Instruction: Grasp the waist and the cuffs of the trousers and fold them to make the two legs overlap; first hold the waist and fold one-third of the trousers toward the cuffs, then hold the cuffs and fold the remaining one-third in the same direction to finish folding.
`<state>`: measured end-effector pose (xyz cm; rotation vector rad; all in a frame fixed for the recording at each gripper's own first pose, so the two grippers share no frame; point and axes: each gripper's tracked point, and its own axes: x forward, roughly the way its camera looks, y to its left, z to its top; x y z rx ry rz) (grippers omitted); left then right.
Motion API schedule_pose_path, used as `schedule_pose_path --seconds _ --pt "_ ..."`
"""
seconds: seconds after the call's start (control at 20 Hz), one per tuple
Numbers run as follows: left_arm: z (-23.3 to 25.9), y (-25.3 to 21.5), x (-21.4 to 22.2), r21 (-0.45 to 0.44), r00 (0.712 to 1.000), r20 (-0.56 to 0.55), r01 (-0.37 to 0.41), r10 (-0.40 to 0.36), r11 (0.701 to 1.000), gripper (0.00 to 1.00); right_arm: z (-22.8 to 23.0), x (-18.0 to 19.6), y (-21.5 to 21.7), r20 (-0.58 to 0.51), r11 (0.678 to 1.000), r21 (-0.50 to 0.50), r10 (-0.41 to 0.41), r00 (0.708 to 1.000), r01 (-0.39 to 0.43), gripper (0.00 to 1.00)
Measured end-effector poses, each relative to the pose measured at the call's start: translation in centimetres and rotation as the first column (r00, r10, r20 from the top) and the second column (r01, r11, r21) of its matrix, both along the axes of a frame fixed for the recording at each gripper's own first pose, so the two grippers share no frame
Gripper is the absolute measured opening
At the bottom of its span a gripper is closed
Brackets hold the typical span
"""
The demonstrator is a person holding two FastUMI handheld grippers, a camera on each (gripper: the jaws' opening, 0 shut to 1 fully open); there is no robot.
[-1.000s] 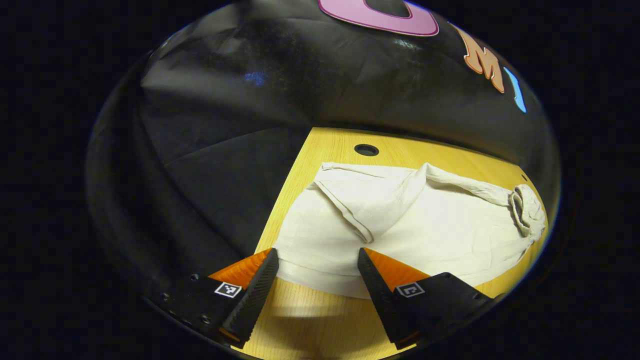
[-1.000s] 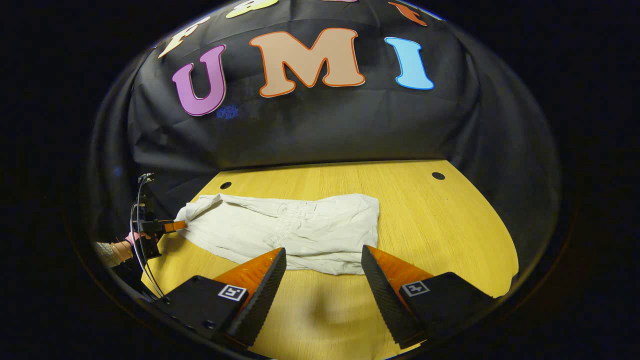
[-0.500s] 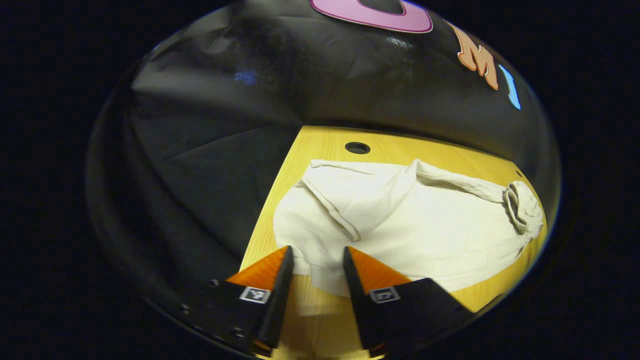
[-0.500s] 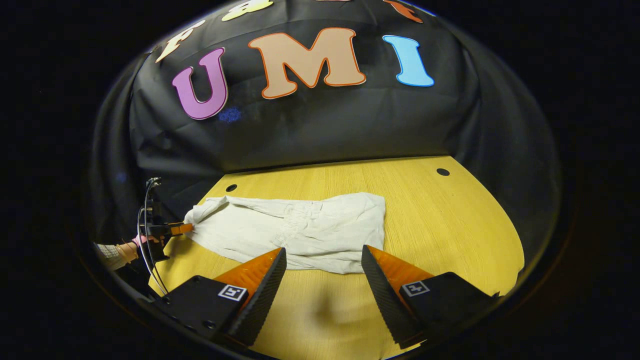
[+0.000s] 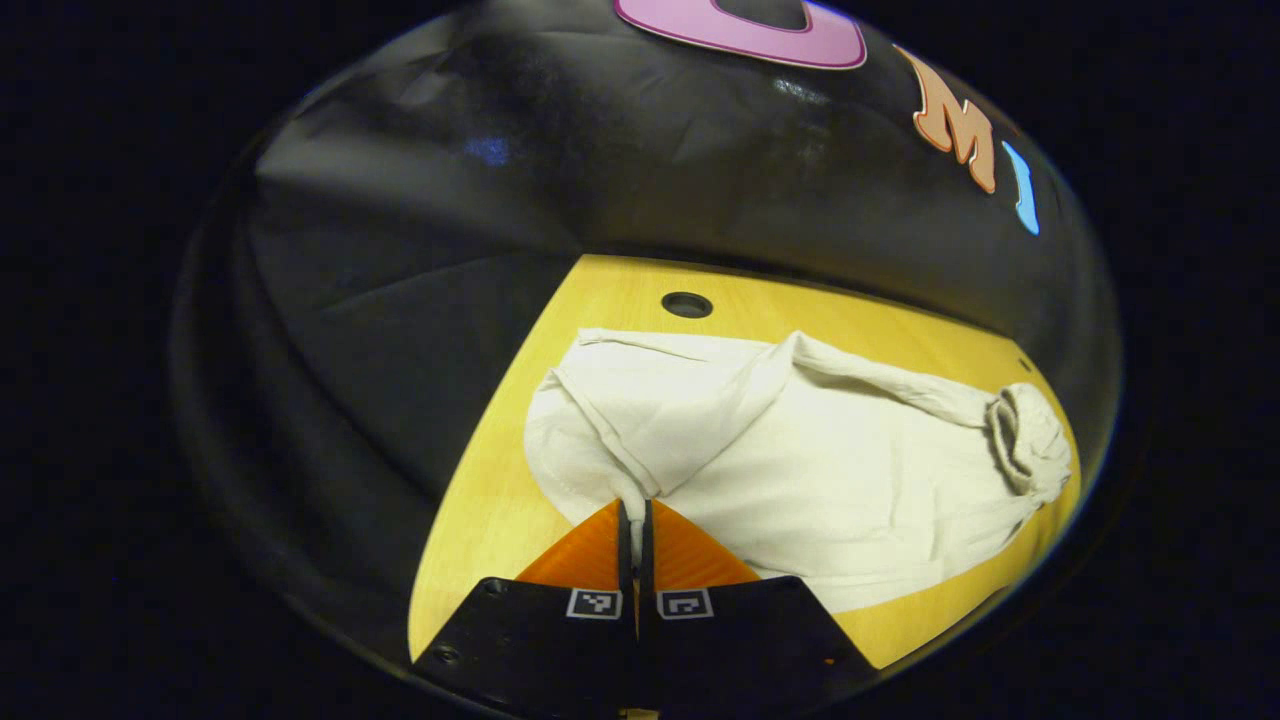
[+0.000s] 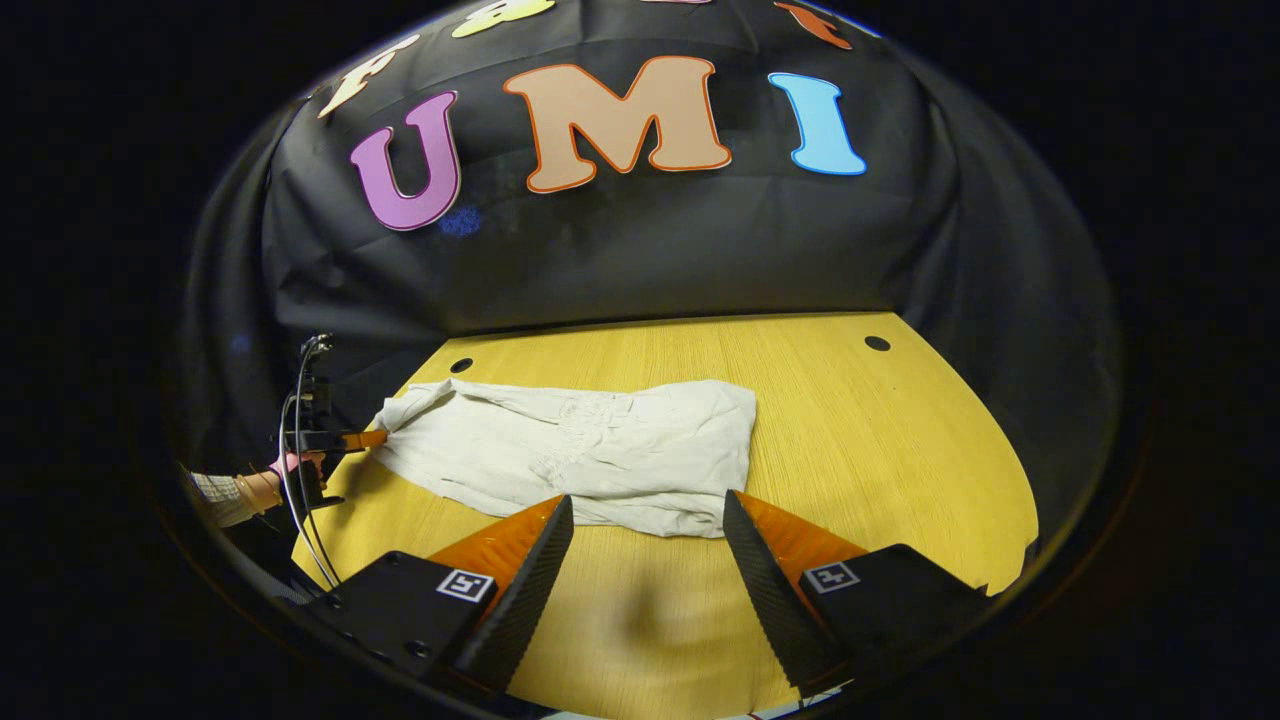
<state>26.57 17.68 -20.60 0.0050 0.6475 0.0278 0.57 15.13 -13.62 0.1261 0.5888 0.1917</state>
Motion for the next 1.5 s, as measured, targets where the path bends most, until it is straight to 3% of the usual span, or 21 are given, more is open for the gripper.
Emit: schedule_pose_path --seconds 0.25,0.45,0.8,1.0,1.3,1.45,1.5 --pt "2.9 -5.5 0.4 -0.14 0.998 0.061 0.042 -0.034 0.989 0.0 0.3 0.4 0.1 0.015 1.0 0.007 0.015 1.0 -0.016 0.96" --pt "7.1 -12.8 0.6 -0.164 0.986 0.116 0.138 -0.12 0.977 0.0 0.2 0.3 -0.2 0.019 0.999 -0.001 0.05 0.999 -0.05 0.96" --pt "12.4 -28.0 1.5 -0.137 0.937 0.174 0.327 -0.303 0.935 0.0 0.6 0.3 -4.2 0.036 0.999 0.026 0.031 0.999 -0.032 0.97" --pt "13.9 -35.7 1.5 -0.06 0.891 0.201 0.427 -0.408 0.903 0.0 0.7 0.5 -7.8 0.035 0.999 0.034 -0.017 0.999 0.016 0.96" --pt "9.6 -46.1 -1.0 0.051 0.799 0.13 0.586 -0.588 0.808 0.0 0.7 0.4 -12.4 0.033 0.994 0.051 -0.098 0.995 0.097 0.97" --pt "5.2 -49.3 -3.1 0.054 0.779 0.065 0.621 -0.624 0.782 0.0 0.7 0.3 -13.9 0.034 0.991 0.053 -0.126 0.991 0.124 0.97" --pt "3.7 -49.6 -3.7 0.059 0.775 0.044 0.628 -0.631 0.776 0.0 0.7 0.2 -14.3 0.032 0.99 0.054 -0.134 0.99 0.132 0.91"
